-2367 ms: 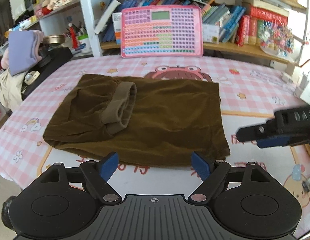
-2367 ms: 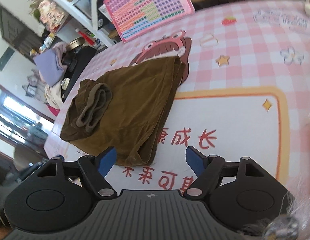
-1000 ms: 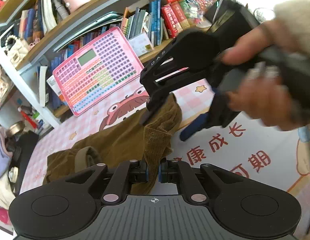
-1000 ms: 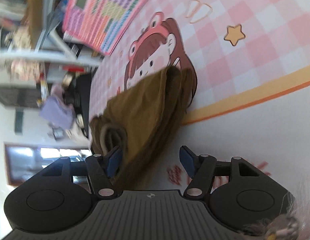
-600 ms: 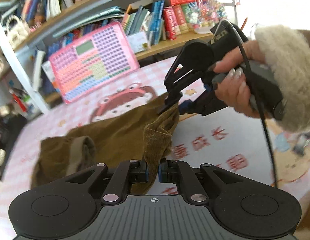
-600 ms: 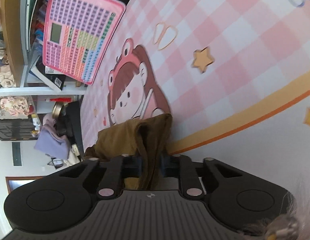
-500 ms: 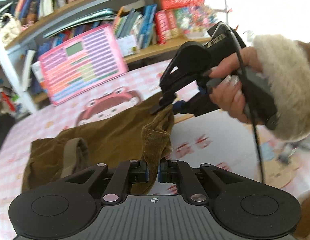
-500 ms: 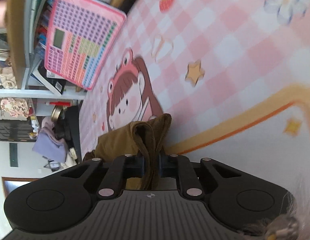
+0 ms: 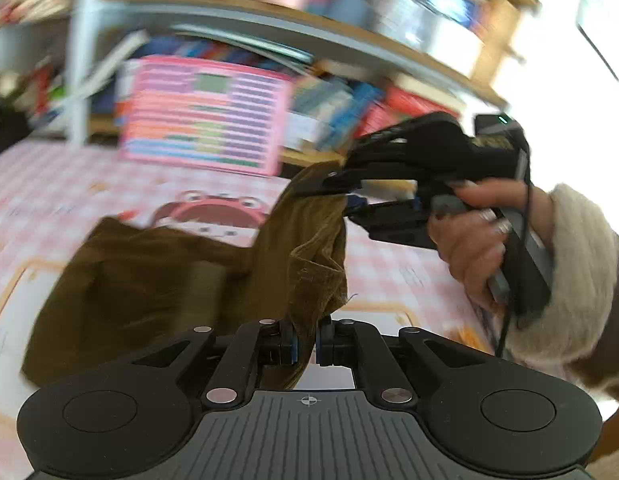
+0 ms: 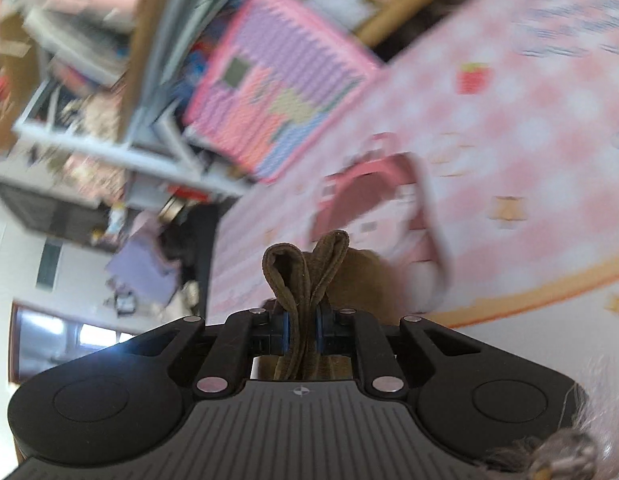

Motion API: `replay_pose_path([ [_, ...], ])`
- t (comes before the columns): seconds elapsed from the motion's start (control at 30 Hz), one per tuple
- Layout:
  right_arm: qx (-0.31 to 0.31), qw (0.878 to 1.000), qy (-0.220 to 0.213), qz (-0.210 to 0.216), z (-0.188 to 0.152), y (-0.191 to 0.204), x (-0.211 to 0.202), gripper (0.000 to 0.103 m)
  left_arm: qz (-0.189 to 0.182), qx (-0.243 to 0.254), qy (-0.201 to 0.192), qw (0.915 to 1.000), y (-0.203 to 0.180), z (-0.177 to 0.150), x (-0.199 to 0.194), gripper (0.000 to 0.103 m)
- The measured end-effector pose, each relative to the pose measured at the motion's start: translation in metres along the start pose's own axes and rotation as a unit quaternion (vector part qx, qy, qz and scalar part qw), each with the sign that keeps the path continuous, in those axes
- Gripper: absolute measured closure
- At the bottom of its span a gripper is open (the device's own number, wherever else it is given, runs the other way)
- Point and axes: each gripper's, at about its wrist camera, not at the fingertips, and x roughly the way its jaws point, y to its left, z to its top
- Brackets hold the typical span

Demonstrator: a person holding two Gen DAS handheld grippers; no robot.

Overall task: Fold clothes
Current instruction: 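Lift the trousers with both grippers and fold them in half lengthwise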

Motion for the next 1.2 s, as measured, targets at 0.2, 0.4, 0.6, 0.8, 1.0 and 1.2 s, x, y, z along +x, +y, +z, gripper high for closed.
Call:
replay_pose_path([
  [0.2,-0.055,0.998,0.038,-0.002,-0.012,0.050,0.060,0.090,0.047,-0.117,-0.027,0.9917,0.060,-0.004,-0.014,0.096],
  [0.4,-0.089,0.995,0.046,0.001,-0.020,0.077,0.097,0.066,0.147,-0.197,0.002,0.9694,0.113,-0.014,-0.013,0.073],
  [0.6,-0.113,0.993,0.019,0.019,-0.020,0.078,0.082,0.046,0.181,-0.234,-0.006,0.9552,0.146,-0.017,-0.023,0.049],
  [0.8,-0.126,0.990,0.034,-0.049,-0.047,0.039,0.055,0.046,0.107,-0.215,0.009,0.9707,0.147,-0.003,0.006,0.031],
  [1.0,-0.125,0.986,0.085,-0.072,-0.093,0.012,0.048,0.046,0.116,-0.179,0.057,0.9753,0.135,0.000,0.034,0.101],
  [1.2,-0.130,0.984,0.097,-0.071,-0.116,0.010,0.045,0.046,0.156,-0.100,0.040,0.9819,0.122,0.009,0.022,0.099],
])
